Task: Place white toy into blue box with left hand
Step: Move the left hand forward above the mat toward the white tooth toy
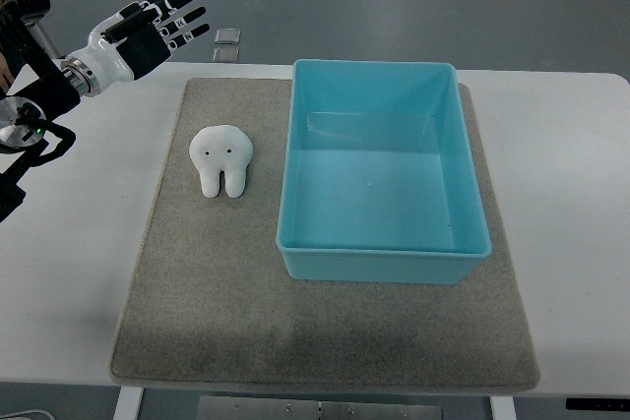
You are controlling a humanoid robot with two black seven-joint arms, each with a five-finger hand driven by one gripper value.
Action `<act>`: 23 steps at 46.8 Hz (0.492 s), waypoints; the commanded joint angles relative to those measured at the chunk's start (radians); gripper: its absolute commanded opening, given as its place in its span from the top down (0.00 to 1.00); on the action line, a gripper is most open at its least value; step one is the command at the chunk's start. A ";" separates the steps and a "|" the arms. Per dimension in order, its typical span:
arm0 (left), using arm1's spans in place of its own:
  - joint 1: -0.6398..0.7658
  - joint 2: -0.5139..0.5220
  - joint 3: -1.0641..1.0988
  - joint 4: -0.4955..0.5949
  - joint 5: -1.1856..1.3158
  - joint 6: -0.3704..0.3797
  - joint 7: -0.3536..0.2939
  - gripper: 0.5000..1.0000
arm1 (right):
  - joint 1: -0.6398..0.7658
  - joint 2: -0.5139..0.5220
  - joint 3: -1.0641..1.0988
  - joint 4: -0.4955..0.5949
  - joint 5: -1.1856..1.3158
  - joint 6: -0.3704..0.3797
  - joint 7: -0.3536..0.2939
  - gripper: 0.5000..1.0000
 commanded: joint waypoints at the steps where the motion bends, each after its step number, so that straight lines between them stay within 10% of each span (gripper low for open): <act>1: -0.001 0.000 0.001 0.002 0.000 0.000 0.000 0.01 | 0.000 0.000 0.002 0.000 0.000 0.000 0.000 0.13; 23: -0.018 0.012 0.012 0.054 0.003 -0.018 0.000 0.01 | 0.000 0.000 0.000 0.000 0.000 0.000 0.000 0.13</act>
